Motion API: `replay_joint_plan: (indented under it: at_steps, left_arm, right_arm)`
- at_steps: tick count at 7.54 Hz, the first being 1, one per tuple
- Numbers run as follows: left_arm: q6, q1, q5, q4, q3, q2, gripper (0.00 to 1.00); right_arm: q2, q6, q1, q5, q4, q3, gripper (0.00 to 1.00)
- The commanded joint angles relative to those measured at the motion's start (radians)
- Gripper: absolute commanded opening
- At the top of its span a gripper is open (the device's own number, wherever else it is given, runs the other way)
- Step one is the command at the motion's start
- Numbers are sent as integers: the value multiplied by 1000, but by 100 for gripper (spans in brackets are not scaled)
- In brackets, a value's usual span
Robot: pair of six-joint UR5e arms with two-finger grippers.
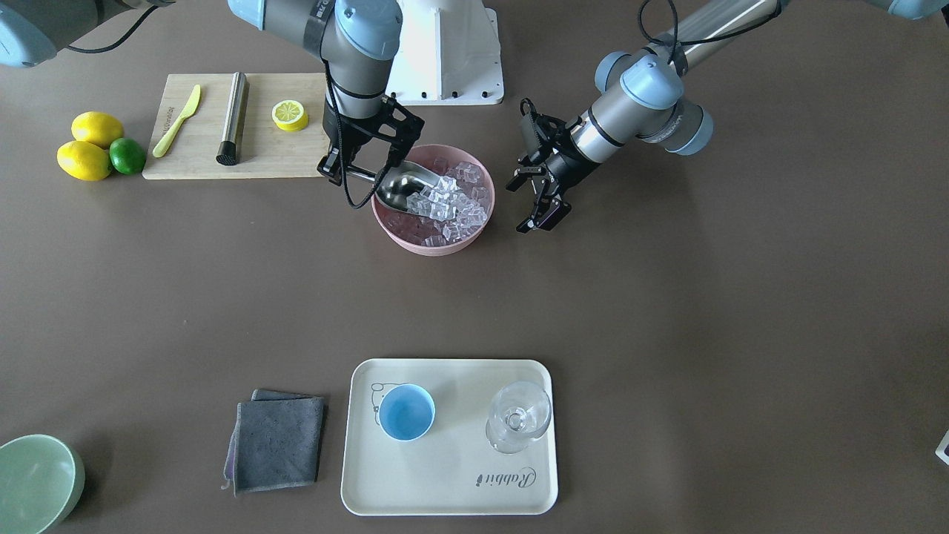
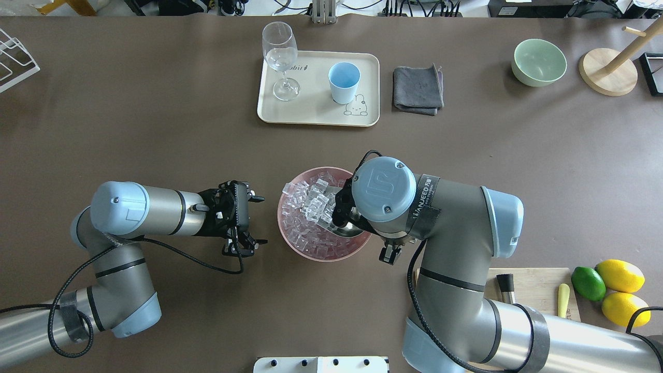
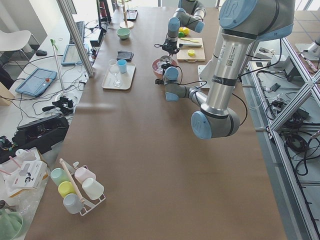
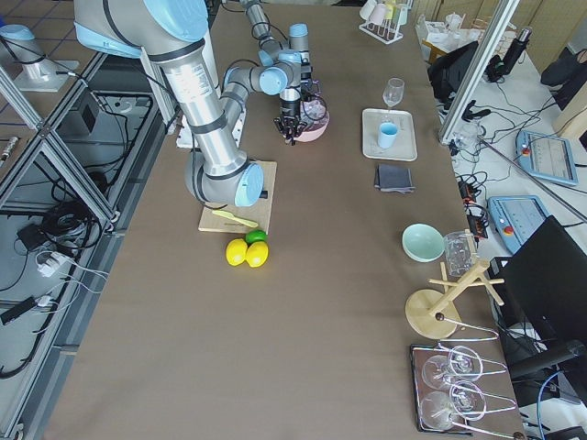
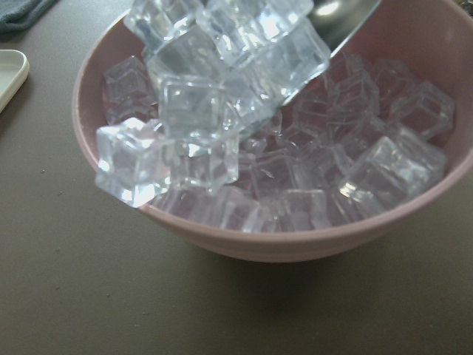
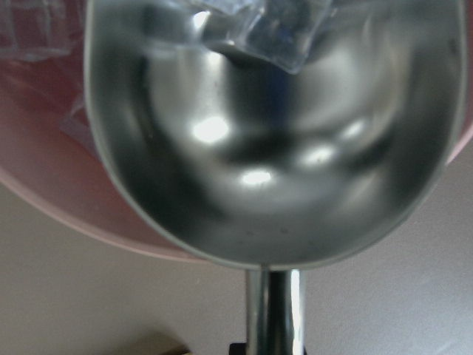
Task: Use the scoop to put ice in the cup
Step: 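Push the scoop through the ice cubes toward the left gripper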
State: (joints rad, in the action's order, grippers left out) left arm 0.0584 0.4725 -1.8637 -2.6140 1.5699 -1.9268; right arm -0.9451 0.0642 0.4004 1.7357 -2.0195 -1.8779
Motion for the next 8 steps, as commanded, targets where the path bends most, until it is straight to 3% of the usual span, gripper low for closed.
replay_joint_plan:
  at_steps: [1, 6, 8]
  left_arm:
    - [1, 3, -3, 8, 9, -4, 98]
    - [8, 20, -8, 38, 16, -12, 98]
    - [9, 20, -8, 66, 31, -12, 98]
  right_arm:
    - [-53, 28, 0, 39, 96, -33, 0]
    - [-66, 57, 2, 41, 116, -93, 0]
    - [-101, 91, 2, 41, 200, -109, 0]
